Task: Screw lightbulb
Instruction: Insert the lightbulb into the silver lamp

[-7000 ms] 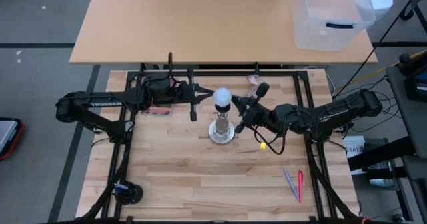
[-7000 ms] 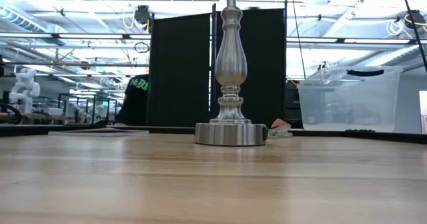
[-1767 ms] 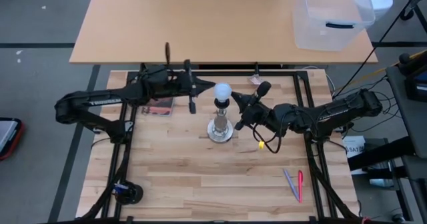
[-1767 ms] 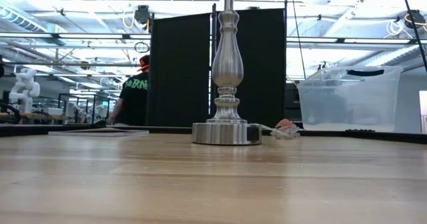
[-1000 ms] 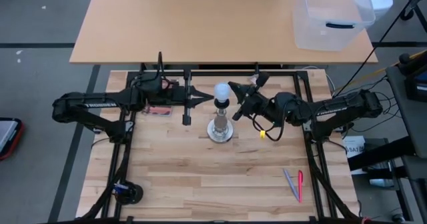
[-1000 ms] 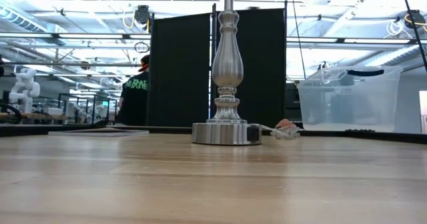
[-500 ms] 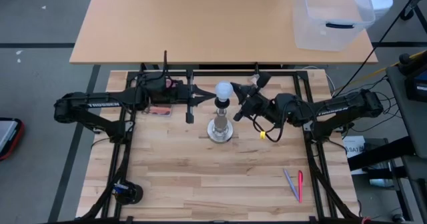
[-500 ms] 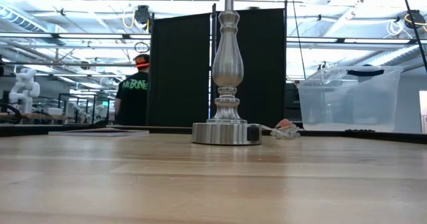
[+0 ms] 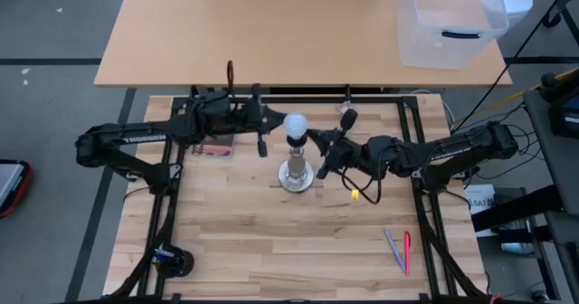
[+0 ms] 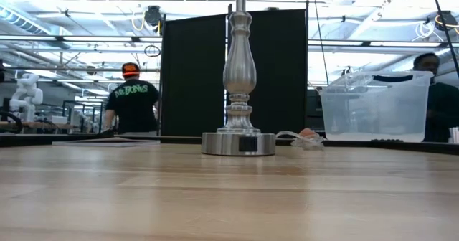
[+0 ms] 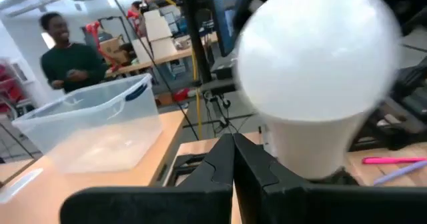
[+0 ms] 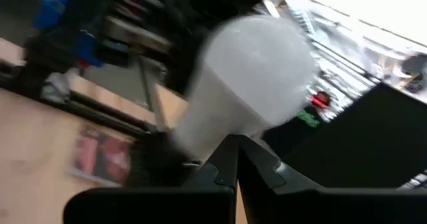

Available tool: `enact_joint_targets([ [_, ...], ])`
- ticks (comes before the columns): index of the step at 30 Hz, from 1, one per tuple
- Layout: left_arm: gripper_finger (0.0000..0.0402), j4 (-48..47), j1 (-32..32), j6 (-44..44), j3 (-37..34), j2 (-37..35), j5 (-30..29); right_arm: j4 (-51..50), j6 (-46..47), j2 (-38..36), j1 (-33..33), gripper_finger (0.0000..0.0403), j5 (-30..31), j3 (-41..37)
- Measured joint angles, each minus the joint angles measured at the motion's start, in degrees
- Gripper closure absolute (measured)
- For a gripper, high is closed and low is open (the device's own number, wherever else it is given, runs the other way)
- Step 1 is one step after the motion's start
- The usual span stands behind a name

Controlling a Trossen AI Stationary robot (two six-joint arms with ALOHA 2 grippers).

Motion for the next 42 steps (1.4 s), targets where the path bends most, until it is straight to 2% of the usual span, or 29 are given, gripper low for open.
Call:
enact_joint_targets([
  [8, 0.04, -0.47, 1.77, -1.84, 0.03, 1.6, -0.04, 0.23, 0.51, 2.14, 1.41, 0.0403, 2.14, 0.0],
  [14, 0.04, -0.29, 1.79, -2.01, 0.03, -0.58, 0.03, -0.52, 0.35, 2.4, 3.91, 0.0403, 8.31, 0.0],
  [20, 0.04, 0.08, -0.59, -0.81, 0.06, -4.4, 0.55, 0.78, -1.62, 2.08, 5.16, 0.0403, 17.19, 0.0],
  [22, 0.04, -0.02, -1.93, -0.27, 0.06, -4.82, 1.2, 1.95, -2.71, 2.08, 4.82, 0.0403, 18.22, 0.0],
  [27, 0.04, 0.31, -5.02, 0.84, 0.06, -4.67, 1.81, 9.19, -7.43, 2.07, 1.67, 0.0403, 17.56, 0.0],
  [31, 0.04, 0.05, -6.15, 0.83, 0.06, -4.28, 0.68, 12.3, -9.56, 2.06, -1.23, 0.0403, 13.31, 0.0],
  [35, 0.04, 0.41, -6.87, 0.84, 0.06, -4.39, 0.44, 12.43, -8.48, 2.06, -3.16, 0.0403, 8.8, 0.0],
  [42, 0.04, -0.23, -6.44, 0.61, 0.06, -3.77, -1.28, 12.74, -8.16, 2.06, -4.07, 0.0403, 5.72, 0.0],
])
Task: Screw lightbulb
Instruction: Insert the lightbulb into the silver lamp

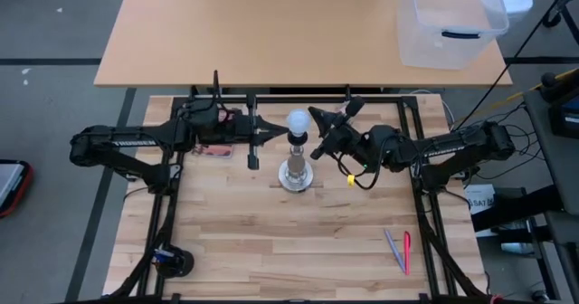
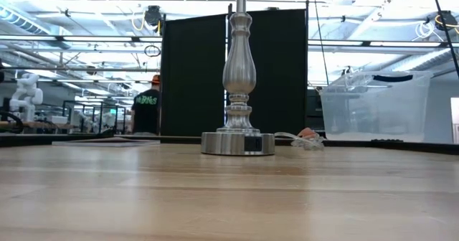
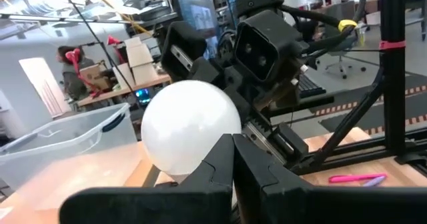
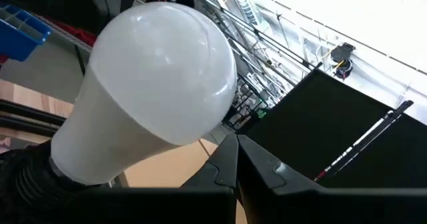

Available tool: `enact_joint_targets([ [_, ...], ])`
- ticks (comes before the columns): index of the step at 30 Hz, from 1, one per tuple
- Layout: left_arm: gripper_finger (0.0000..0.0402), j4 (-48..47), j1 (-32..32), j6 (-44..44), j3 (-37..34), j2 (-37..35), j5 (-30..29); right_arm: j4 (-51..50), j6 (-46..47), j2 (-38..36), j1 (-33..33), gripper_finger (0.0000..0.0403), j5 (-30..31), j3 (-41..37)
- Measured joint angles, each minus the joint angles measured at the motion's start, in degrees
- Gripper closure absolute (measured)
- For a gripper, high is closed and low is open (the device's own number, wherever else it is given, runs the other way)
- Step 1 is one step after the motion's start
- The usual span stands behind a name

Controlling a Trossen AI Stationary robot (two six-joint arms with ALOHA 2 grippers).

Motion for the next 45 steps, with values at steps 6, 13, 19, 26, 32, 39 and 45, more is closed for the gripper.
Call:
enact_joint_targets([
  [6, 0.04, -0.35, 0.79, -0.66, 0.0, 0.32, 0.04, -1.09, -0.05, -0.04, 0.35, 0.0403, -2.04, 0.0],
  [13, 0.04, -2.16, 1.82, -1.1, 0.0, 0.3, 0.3, -3.52, 0.95, -0.11, 1.19, 0.0403, -1.59, 0.02],
  [19, 0.04, -3.86, 2.61, -1.26, 0.0, 0.25, 0.29, -4.15, 0.45, -0.11, 3.34, 0.0403, 0.79, 0.02],
  [26, 0.04, -4.19, 4.55, -1.8, 0.0, 0.31, -0.79, -4.44, -0.44, -0.1, 6.27, 0.0403, 1.81, 0.02],
  [32, 0.04, -4.0, 6.16, -3.4, 0.0, 0.4, -0.63, -4.76, -0.41, 0.02, 8.68, 0.0403, 2.67, 0.02],
  [39, 0.04, -5.37, 6.14, -3.39, 0.0, 0.17, -0.17, -5.04, -0.95, 0.02, 11.29, 0.0403, 8.85, 0.02],
  [45, 0.04, -6.33, 4.91, -2.77, 0.0, -2.17, -0.17, -5.01, -2.3, 0.02, 10.5, 0.0403, 10.77, 0.02],
])
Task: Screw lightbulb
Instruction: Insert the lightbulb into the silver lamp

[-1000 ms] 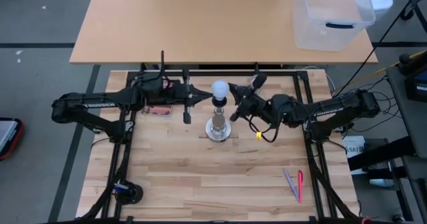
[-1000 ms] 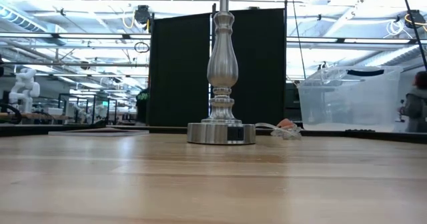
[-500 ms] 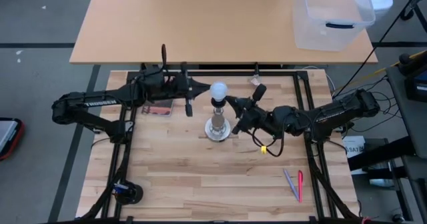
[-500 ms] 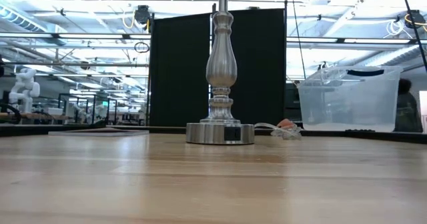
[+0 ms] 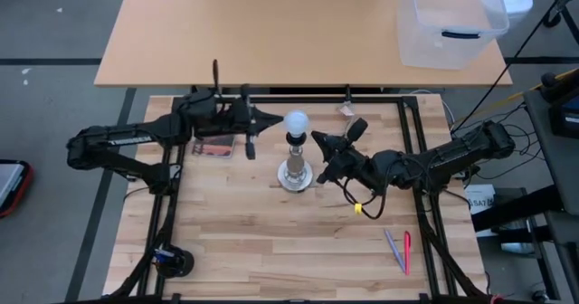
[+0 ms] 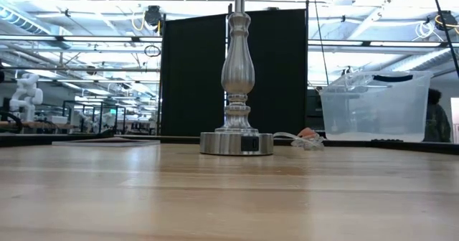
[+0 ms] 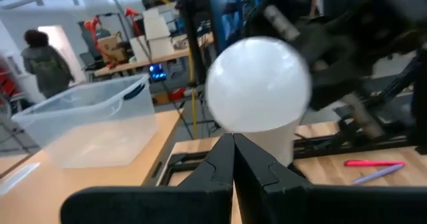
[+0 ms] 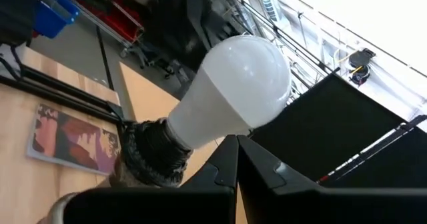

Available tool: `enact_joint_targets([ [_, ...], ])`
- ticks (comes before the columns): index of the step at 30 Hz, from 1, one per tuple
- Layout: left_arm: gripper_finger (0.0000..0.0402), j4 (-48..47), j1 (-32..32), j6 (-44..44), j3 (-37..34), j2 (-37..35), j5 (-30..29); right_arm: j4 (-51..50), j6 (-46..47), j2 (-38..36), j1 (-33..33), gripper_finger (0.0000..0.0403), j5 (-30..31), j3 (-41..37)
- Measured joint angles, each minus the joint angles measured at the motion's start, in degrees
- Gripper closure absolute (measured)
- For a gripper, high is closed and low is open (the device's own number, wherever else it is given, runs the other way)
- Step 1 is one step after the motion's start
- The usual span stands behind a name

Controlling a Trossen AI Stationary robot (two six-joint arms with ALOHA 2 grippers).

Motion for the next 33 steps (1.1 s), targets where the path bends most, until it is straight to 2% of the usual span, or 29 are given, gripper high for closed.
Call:
enact_joint_targets([
  [7, 0.04, -0.51, -3.67, 2.29, 0.0, -1.38, 0.03, 0.33, -0.22, -0.02, -4.64, 0.0403, -0.75, 0.0],
  [17, 0.04, 2.17, -4.61, 3.48, 0.0, 1.05, 0.13, 1.18, -0.16, -0.02, -10.13, 0.0403, -9.23, 0.0],
  [19, 0.04, 2.78, -4.28, 3.48, 0.0, 1.05, 0.13, 1.92, -0.47, -0.02, -10.54, 0.0403, -11.67, 0.0],
  [26, 0.04, 2.99, -2.96, 3.19, 0.0, 1.27, 0.13, 2.07, -0.63, -0.02, -10.56, 0.0403, -13.41, 0.0],
  [33, 0.04, 2.99, -1.61, 2.76, 0.0, 2.5, 0.96, 1.55, 0.03, -0.07, -9.11, 0.0403, -12.34, 0.0],
])
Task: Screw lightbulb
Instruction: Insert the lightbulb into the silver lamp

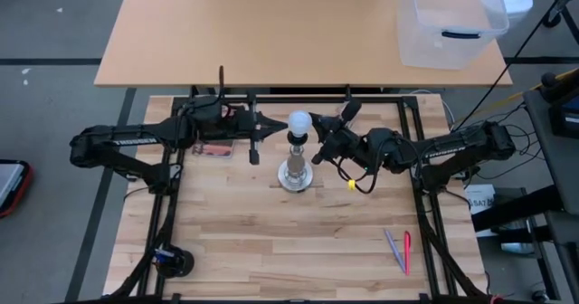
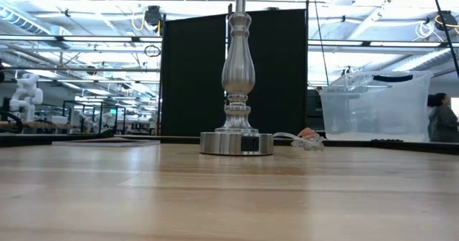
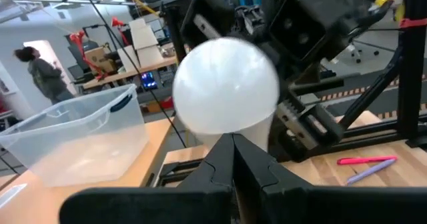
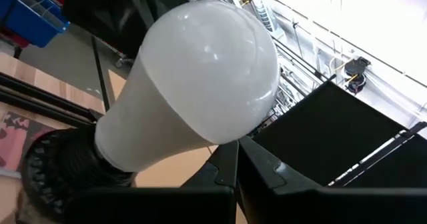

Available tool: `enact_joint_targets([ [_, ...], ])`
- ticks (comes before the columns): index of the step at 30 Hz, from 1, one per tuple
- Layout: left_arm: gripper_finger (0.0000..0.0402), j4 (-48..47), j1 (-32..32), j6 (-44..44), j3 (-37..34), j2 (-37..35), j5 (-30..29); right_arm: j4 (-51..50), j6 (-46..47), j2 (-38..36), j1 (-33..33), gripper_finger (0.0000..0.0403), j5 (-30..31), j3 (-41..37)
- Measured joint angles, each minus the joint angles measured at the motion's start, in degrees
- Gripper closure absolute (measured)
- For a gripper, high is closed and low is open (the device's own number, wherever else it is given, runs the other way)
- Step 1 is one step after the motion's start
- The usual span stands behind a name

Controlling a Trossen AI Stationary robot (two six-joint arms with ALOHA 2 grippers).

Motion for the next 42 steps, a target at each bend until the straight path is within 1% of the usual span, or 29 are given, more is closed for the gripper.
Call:
enact_joint_targets([
  [12, 0.04, 1.3, 2.75, -1.12, 0.0, 2.26, -0.16, -0.72, 0.89, 0.28, 2.92, 0.0403, 2.13, 0.0],
  [15, 0.04, 1.17, 4.01, -1.94, 0.0, 2.59, -0.32, -1.45, 1.76, 0.28, 3.48, 0.0403, 4.34, 0.0],
  [18, 0.04, 1.01, 5.25, -2.6, 0.0, 2.57, -0.37, -3.51, 2.41, 0.28, 4.38, 0.0403, 6.65, 0.0],
  [25, 0.04, 0.87, 6.53, -1.46, -0.02, 0.22, -0.39, -6.43, 4.97, 0.33, 6.7, 0.0403, 6.69, 0.0],
  [28, 0.04, -0.36, 6.15, -1.44, -0.02, -0.67, 0.22, -6.23, 4.65, 0.33, 7.04, 0.0403, 6.85, 0.0],
  [32, 0.04, 0.02, 4.52, -1.21, -0.02, -1.9, 3.95, -5.91, 3.58, 0.34, 6.17, 0.0403, 7.59, 0.0],
  [34, 0.04, -0.23, 3.52, -0.25, 0.0, -2.11, 4.2, -5.87, 2.95, 0.33, 5.43, 0.0403, 8.27, 0.0],
  [40, 0.04, -0.38, 1.15, 2.25, 0.0, -2.42, 4.17, -4.92, 1.35, 0.33, 3.18, 0.0403, 7.65, 0.0],
  [42, 0.04, -0.52, 0.43, 2.99, 0.0, -2.39, 4.15, -4.33, 0.5, 0.33, 2.45, 0.0403, 6.47, 0.0],
])
